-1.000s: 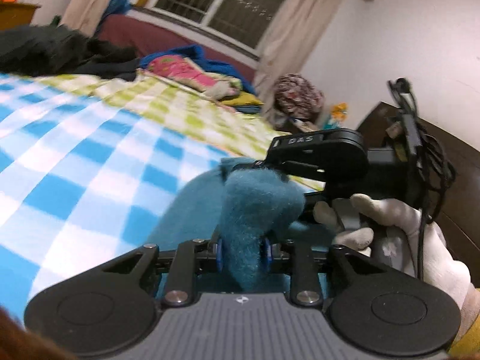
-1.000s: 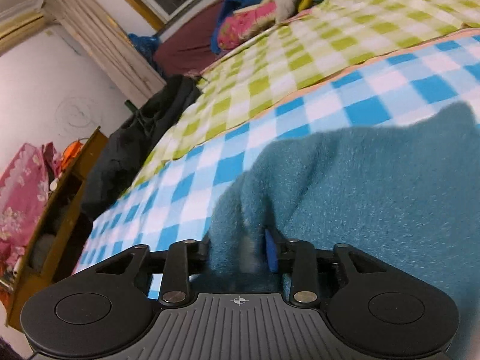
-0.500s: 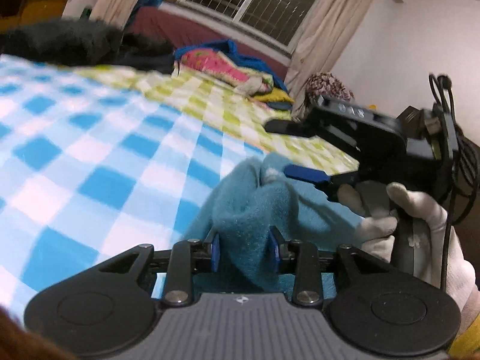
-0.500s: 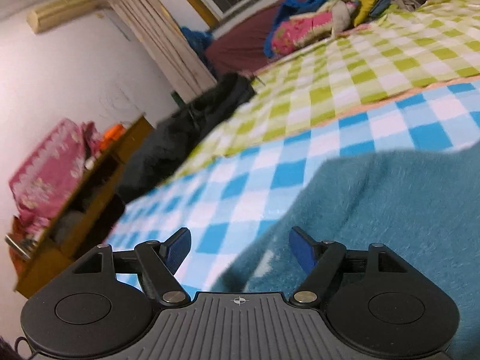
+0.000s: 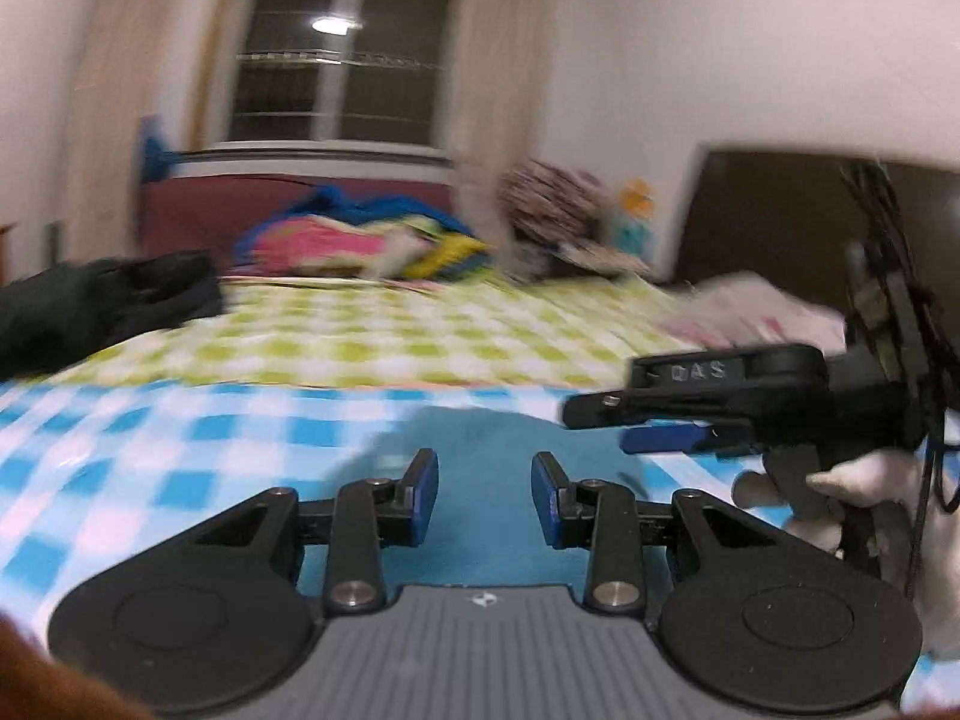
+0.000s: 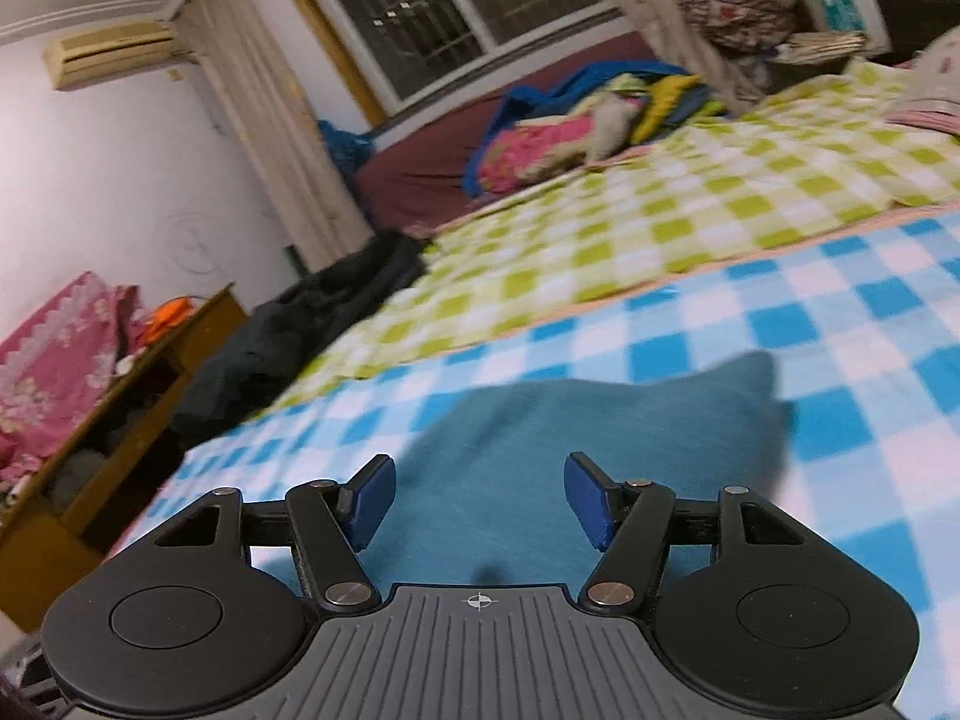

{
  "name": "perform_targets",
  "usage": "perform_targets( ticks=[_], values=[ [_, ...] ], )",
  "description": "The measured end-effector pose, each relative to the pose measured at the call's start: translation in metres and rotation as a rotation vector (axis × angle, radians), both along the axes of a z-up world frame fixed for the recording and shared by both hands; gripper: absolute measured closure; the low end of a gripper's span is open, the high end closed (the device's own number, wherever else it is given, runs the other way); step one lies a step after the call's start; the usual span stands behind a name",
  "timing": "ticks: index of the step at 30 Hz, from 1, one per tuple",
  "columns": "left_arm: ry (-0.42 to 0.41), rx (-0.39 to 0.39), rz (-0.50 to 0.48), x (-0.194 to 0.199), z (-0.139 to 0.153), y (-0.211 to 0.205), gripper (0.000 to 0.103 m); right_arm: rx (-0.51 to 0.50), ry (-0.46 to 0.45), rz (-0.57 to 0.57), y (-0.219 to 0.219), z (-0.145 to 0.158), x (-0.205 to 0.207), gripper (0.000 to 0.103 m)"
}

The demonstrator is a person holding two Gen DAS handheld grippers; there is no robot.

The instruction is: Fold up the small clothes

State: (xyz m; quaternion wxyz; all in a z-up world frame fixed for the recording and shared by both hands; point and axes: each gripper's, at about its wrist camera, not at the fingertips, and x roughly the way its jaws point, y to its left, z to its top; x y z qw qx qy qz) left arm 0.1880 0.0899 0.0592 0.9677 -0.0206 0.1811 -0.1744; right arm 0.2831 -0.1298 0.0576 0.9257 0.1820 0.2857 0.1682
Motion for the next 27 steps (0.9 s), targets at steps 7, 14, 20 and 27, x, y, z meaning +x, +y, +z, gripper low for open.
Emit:
perform_targets(
  ticks=[7, 14, 20, 27],
  values=[
    [0.110, 0.214, 0.102, 0.076, -0.048, -0.005, 0.063, -0.035, 0.090, -0.047, -0.025, -0.027, -0.002, 0.039],
    [0.137, 0.064, 0.122, 0.075, -0.067, 0.027, 0.056, 0.023, 0.136, -0.043, -0.026, -0.050, 0.002, 0.032],
    [0.115, 0.086, 0.160, 0.070, -0.053, 0.035, 0.049, 0.063, 0.143, -0.014, -0.032, -0.055, -0.015, 0.022],
    [0.099, 0.079, 0.203, 0.071, -0.048, 0.054, 0.042, 0.139, 0.163, 0.028, -0.023, -0.066, -0.009, 0.013]
  ],
)
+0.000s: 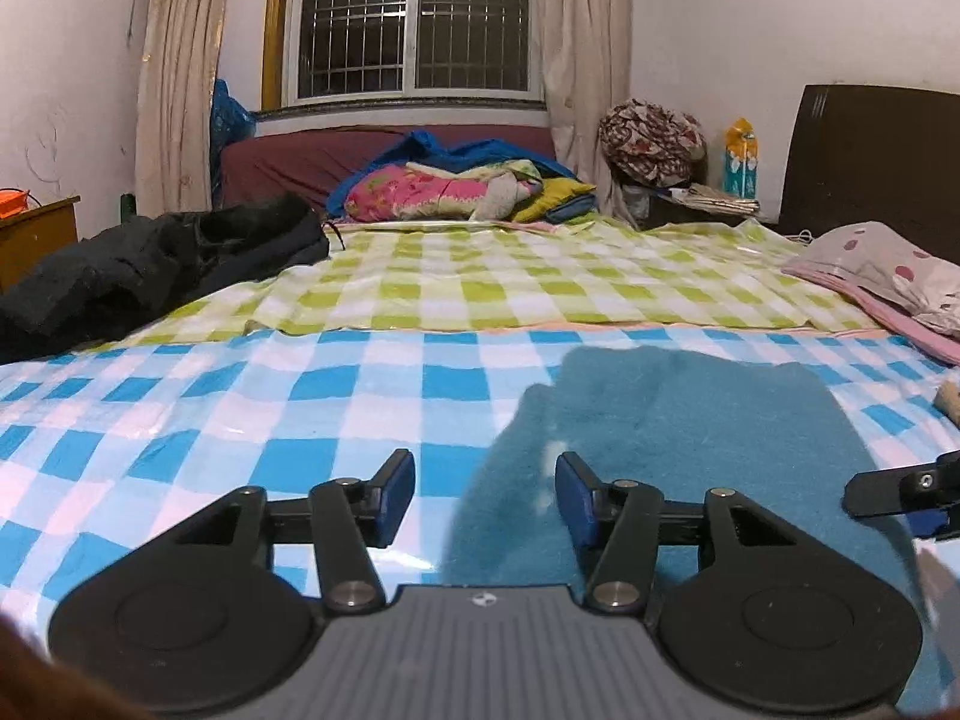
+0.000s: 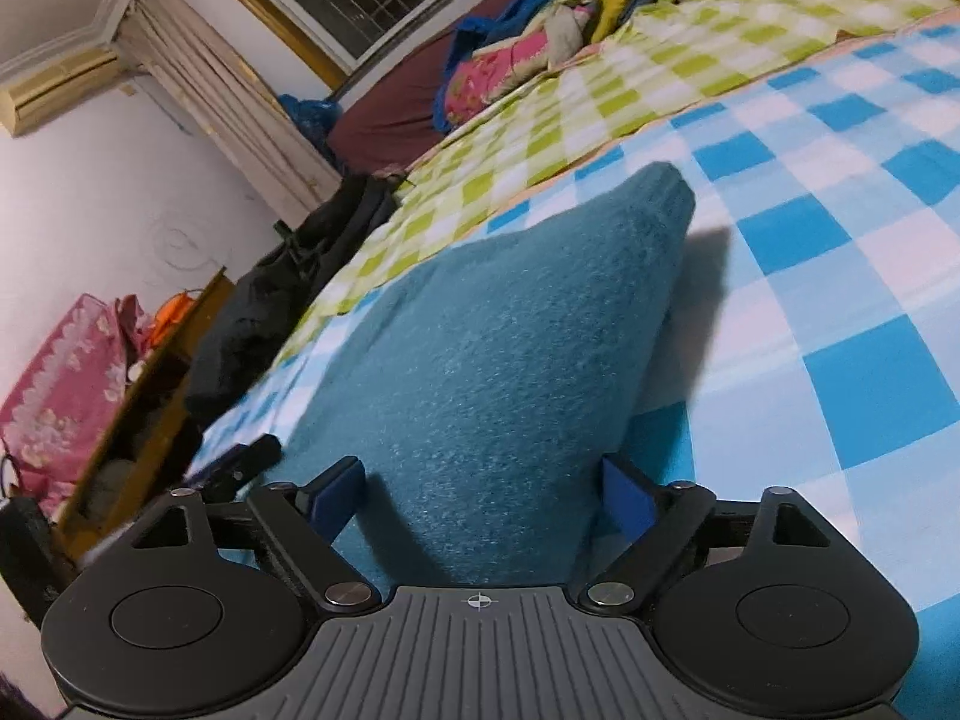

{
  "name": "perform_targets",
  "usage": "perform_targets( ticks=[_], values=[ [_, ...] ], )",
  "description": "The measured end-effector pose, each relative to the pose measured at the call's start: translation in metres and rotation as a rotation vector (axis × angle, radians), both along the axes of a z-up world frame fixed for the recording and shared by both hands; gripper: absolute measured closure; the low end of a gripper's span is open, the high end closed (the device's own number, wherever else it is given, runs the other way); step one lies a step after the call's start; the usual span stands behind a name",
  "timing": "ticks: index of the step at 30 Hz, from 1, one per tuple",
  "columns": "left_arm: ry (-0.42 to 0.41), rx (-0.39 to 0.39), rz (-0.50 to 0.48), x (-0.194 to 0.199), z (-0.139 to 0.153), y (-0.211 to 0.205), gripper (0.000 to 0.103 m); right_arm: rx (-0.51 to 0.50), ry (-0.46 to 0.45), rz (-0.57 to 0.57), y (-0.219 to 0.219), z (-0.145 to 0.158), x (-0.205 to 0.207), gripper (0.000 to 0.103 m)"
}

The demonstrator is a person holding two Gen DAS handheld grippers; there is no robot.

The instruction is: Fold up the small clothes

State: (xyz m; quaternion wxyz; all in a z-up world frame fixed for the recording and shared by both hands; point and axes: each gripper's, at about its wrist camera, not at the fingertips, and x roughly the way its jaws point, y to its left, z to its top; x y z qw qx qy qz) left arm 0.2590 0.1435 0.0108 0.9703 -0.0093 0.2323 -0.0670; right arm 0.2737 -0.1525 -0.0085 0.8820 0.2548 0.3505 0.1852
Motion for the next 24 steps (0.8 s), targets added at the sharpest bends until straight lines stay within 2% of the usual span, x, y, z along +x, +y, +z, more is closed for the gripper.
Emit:
perform_targets(
  ticks=[3, 5, 8, 12, 15, 19, 24],
  values=[
    [0.039, -0.032, -0.036, 0.009, -0.007, 0.006, 0.038, -0.013, 0.003, 0.013, 0.007, -0.005, 0.004, 0.008],
    [0.060, -0.085, -0.049, 0.015, -0.008, 0.014, 0.038, -0.024, 0.010, 0.009, 0.012, -0.006, 0.009, 0.006],
    [0.099, -0.117, -0.066, 0.024, -0.016, 0.022, 0.034, -0.044, 0.019, 0.012, 0.019, -0.006, 0.015, 0.006],
    [0.155, -0.242, -0.073, 0.020, -0.025, 0.034, 0.034, -0.066, 0.026, 0.016, 0.024, -0.003, 0.022, 0.010],
    [0.182, -0.285, -0.097, 0.007, -0.028, 0.032, 0.038, -0.074, 0.033, 0.049, 0.021, 0.000, 0.018, 0.015],
    [0.192, -0.301, -0.089, -0.022, -0.028, 0.027, 0.040, -0.084, 0.042, 0.089, 0.020, 0.003, 0.004, 0.017],
    [0.245, -0.378, -0.073, -0.079, -0.027, 0.032, 0.041, -0.149, 0.034, 0.212, 0.021, 0.011, -0.017, 0.018]
  ],
)
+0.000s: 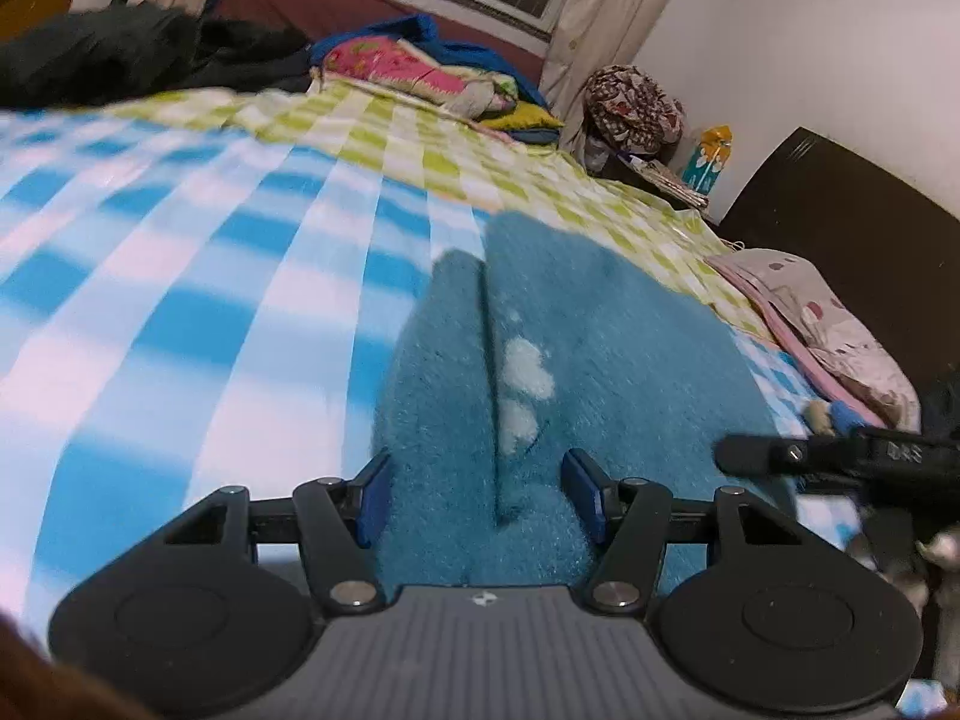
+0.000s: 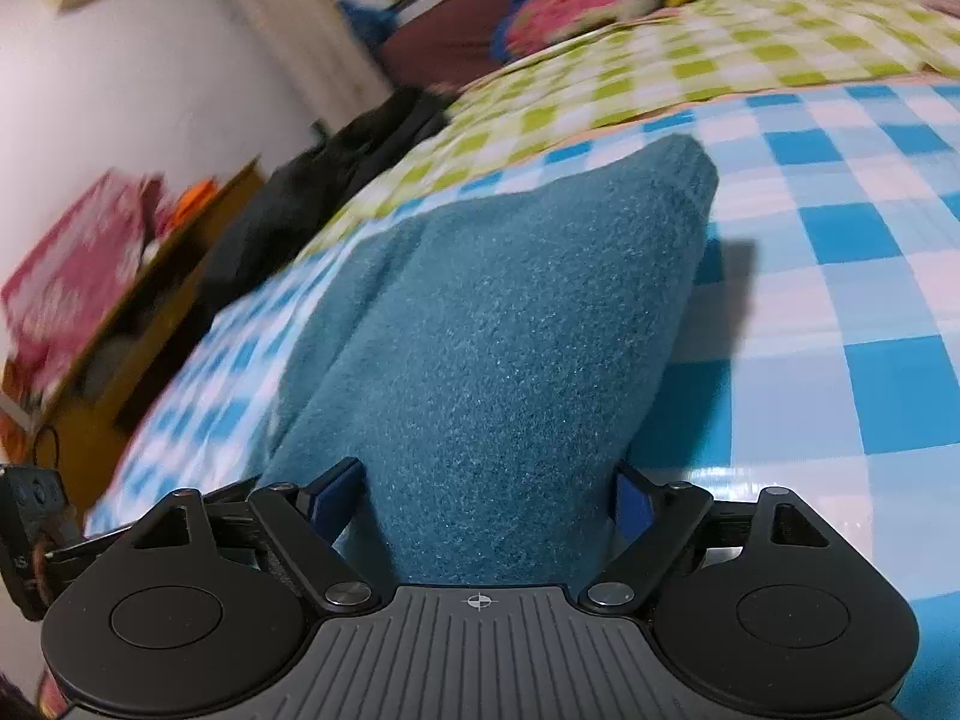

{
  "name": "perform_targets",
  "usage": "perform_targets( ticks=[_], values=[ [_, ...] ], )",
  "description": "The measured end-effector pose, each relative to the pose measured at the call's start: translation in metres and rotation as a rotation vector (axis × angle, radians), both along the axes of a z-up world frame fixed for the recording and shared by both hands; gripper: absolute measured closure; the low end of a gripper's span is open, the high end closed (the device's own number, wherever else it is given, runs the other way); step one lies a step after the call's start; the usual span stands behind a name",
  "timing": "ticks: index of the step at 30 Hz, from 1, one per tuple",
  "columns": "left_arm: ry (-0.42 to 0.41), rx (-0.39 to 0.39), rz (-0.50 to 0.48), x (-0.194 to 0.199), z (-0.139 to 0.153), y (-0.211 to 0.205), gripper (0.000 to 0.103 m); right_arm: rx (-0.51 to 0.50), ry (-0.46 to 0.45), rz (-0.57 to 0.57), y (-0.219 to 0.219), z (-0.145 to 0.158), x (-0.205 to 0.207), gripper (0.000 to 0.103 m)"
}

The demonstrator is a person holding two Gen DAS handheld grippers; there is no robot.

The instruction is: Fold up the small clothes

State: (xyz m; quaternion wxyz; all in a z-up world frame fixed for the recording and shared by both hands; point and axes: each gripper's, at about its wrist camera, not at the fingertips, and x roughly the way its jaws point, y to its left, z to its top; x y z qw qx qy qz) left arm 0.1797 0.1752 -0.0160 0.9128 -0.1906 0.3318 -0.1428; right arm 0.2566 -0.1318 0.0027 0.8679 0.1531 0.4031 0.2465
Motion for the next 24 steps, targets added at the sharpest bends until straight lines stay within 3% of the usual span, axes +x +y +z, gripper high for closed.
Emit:
perform_targets(
  ticks=[4, 6, 10, 13, 15, 16, 18, 21, 24],
  values=[
    [0.030, -0.002, 0.001, -0.047, 0.002, -0.008, 0.041, -0.085, 0.002, 0.115, 0.004, 0.011, -0.016, 0.018],
    [0.013, 0.037, 0.035, -0.063, 0.008, -0.011, 0.041, -0.114, 0.006, 0.115, 0.006, 0.012, -0.024, 0.018],
    [-0.117, 0.147, 0.127, -0.079, 0.044, -0.012, 0.042, -0.136, -0.057, 0.027, 0.007, 0.022, -0.043, 0.018],
    [-0.199, 0.173, 0.112, -0.072, 0.066, -0.020, 0.041, -0.085, -0.110, -0.030, 0.004, 0.033, -0.054, 0.018],
    [-0.254, 0.238, 0.098, -0.060, 0.073, -0.036, 0.041, -0.084, -0.163, -0.061, 0.009, 0.040, -0.054, 0.020],
    [-0.264, 0.261, 0.092, -0.052, 0.071, -0.043, 0.041, -0.097, -0.202, -0.072, 0.015, 0.044, -0.051, 0.022],
    [-0.260, 0.284, 0.060, -0.041, 0.064, -0.054, 0.041, -0.069, -0.170, -0.069, 0.023, 0.042, -0.036, 0.042],
    [-0.245, 0.399, 0.061, -0.033, 0.046, -0.068, 0.042, -0.054, -0.114, -0.070, 0.035, 0.033, -0.015, 0.047],
    [-0.168, 0.412, 0.099, -0.031, 0.022, -0.055, 0.043, -0.036, -0.106, -0.052, 0.047, 0.030, -0.011, 0.048]
  ],
)
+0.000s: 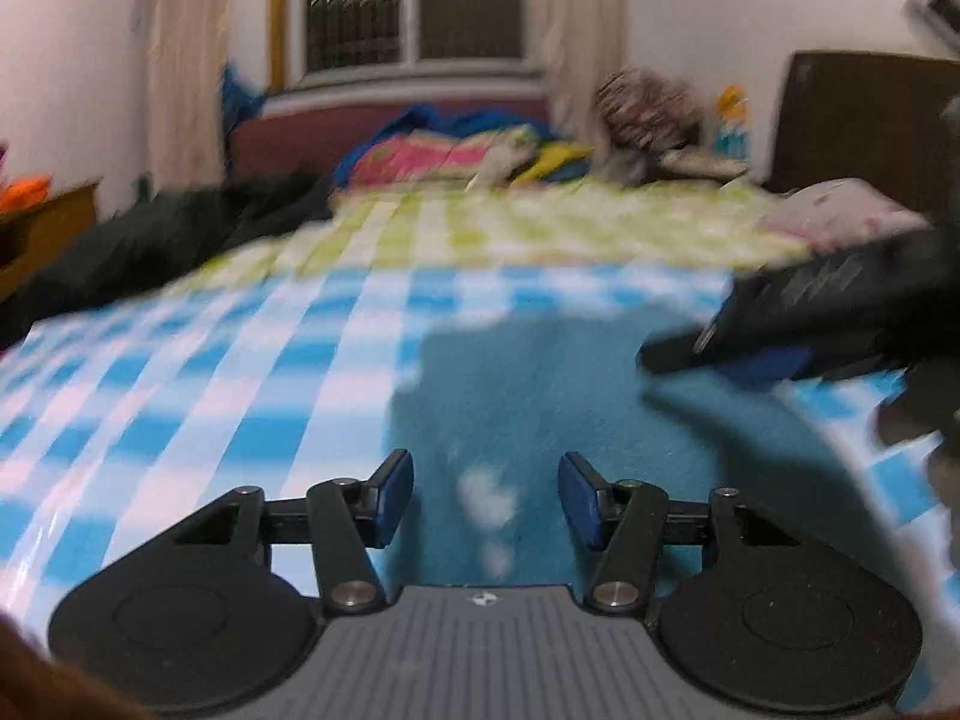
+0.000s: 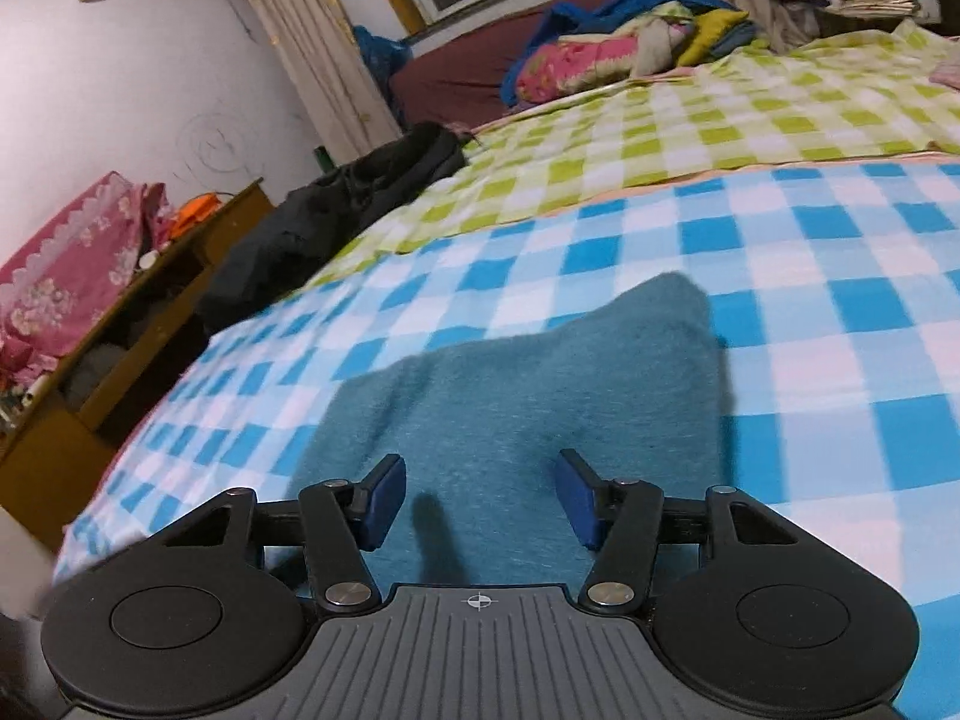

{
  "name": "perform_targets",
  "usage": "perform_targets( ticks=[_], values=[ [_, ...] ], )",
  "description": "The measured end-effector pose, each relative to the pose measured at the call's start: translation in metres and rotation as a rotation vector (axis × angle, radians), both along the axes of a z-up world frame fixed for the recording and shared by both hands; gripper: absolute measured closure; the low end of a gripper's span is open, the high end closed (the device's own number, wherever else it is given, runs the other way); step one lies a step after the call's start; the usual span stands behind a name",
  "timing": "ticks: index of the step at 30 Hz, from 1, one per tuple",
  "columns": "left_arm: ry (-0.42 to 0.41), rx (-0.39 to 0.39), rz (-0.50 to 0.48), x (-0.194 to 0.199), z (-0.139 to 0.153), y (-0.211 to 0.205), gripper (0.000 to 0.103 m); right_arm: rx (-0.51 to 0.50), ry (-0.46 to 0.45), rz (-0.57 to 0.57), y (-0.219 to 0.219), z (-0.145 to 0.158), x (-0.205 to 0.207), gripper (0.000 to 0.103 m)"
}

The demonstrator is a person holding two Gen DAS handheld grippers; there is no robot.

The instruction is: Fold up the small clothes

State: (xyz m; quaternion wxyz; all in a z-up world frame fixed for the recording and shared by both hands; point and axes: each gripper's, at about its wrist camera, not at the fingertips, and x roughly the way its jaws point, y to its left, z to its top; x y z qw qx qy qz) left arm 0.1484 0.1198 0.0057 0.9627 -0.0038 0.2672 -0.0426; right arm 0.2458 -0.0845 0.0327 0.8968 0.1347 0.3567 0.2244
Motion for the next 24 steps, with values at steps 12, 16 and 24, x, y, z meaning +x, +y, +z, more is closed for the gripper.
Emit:
perform_targets(
  ticks=[12, 16, 24],
  values=[
    [0.031, -0.185, 0.127, -0.022, -0.016, 0.043, 0.038, -0.223, -0.128, 0.096, 0.081, -0.014, -0.033, 0.048],
    [0.012, -0.108, 0.122, -0.029, -0.003, 0.030, 0.039, -0.202, -0.133, 0.081, 0.068, 0.006, -0.047, 0.051],
    [0.013, -0.067, 0.135, -0.053, 0.005, 0.024, 0.040, -0.296, -0.157, 0.016, 0.043, 0.018, -0.088, 0.051]
  ],
)
